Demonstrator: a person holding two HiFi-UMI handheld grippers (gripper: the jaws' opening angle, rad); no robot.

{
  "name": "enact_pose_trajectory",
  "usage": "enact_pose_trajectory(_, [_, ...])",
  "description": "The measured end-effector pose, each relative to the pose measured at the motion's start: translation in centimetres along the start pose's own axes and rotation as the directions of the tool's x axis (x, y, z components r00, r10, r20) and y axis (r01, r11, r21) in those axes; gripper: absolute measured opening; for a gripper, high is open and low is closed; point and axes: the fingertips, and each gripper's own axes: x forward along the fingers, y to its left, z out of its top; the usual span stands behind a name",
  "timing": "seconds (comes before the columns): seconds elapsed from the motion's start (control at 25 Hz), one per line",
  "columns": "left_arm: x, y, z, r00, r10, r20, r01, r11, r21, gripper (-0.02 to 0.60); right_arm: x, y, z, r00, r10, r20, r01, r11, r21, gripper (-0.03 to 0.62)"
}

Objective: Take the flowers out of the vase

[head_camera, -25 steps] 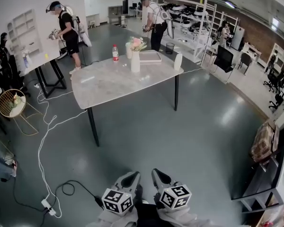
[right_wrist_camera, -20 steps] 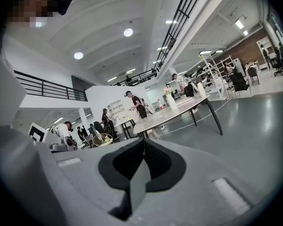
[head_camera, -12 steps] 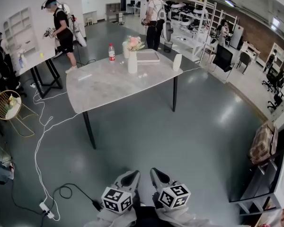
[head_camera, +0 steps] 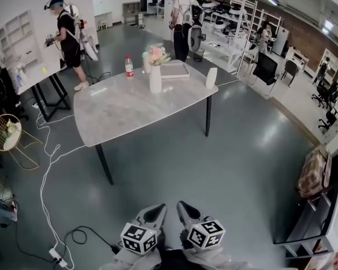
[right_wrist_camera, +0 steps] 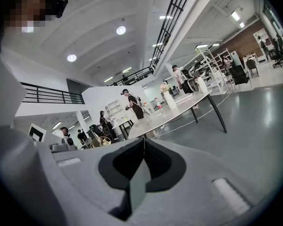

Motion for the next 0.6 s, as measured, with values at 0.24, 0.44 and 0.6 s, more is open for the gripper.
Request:
enact_pose_trajectory(0.24, [2.0,4.1,2.8,1.0,0.023,0.014,-0.023,1.0,0.011,0.003,4.1,-0.6,1.9,1.0,0.001,-0.003,-0.001,1.0,0.0,0.003])
enact_pose_trajectory(0.44, [4.3,6.8,5.2,1.0,0.018,0.019,-0.018,1.0,0.01,0.003,7.3,-1.5,4.0,1.0,-0.008,-0.003,0.008,1.0,-0.004,0.003])
enact_pose_trajectory(0.6, [5.6,8.7,6.7,1.0,0.016,0.027,-0.017,1.0,0.018,0.003,9.7,-1.9,5.2,1.0,-0.005,-0.006,0.005,1.0,-0.007,0.003])
